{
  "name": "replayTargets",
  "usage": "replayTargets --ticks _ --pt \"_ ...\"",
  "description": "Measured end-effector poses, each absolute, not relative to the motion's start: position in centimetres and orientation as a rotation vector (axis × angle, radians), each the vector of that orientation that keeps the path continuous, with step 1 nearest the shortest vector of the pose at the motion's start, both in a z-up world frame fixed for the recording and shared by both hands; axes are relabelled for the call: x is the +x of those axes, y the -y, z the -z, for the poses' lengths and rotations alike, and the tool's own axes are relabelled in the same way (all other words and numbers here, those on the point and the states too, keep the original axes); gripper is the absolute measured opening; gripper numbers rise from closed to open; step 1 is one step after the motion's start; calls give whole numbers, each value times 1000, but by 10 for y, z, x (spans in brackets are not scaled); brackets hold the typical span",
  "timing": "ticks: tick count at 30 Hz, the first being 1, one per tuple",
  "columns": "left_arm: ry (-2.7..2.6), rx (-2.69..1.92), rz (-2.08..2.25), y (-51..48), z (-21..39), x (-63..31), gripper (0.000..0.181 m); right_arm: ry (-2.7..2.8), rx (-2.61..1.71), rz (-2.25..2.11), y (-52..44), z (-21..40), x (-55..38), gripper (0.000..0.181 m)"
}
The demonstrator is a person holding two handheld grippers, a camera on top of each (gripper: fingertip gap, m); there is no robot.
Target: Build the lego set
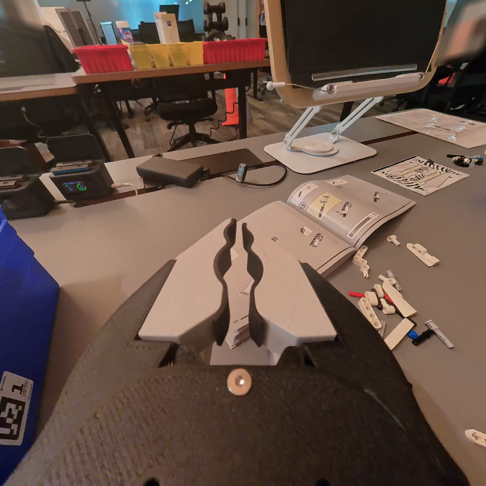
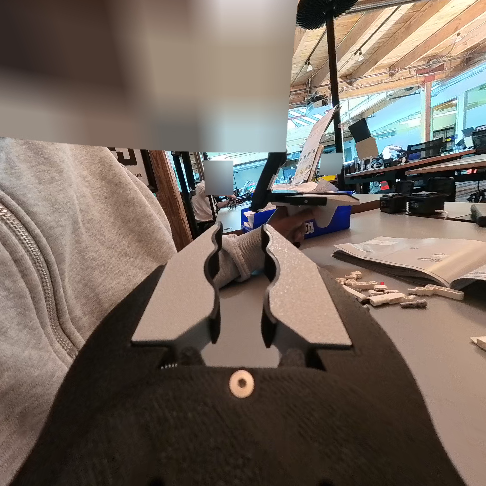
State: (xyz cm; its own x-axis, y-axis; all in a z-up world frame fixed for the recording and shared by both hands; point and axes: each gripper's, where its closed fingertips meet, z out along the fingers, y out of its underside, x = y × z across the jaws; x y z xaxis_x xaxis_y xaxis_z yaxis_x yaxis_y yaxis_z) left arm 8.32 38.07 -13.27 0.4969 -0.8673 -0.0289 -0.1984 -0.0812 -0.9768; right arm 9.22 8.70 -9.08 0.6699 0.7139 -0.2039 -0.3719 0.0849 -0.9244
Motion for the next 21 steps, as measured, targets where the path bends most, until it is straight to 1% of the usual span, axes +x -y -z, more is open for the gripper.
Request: replayTargets --ticks 3,21 --pt "-944 -1574 724 -380 131 83 5 336 -1242 -833 -87 91 92 28" --pt "-983 -1568 733 -376 134 87 5 334 -1239 -838 -87 90 92 28"
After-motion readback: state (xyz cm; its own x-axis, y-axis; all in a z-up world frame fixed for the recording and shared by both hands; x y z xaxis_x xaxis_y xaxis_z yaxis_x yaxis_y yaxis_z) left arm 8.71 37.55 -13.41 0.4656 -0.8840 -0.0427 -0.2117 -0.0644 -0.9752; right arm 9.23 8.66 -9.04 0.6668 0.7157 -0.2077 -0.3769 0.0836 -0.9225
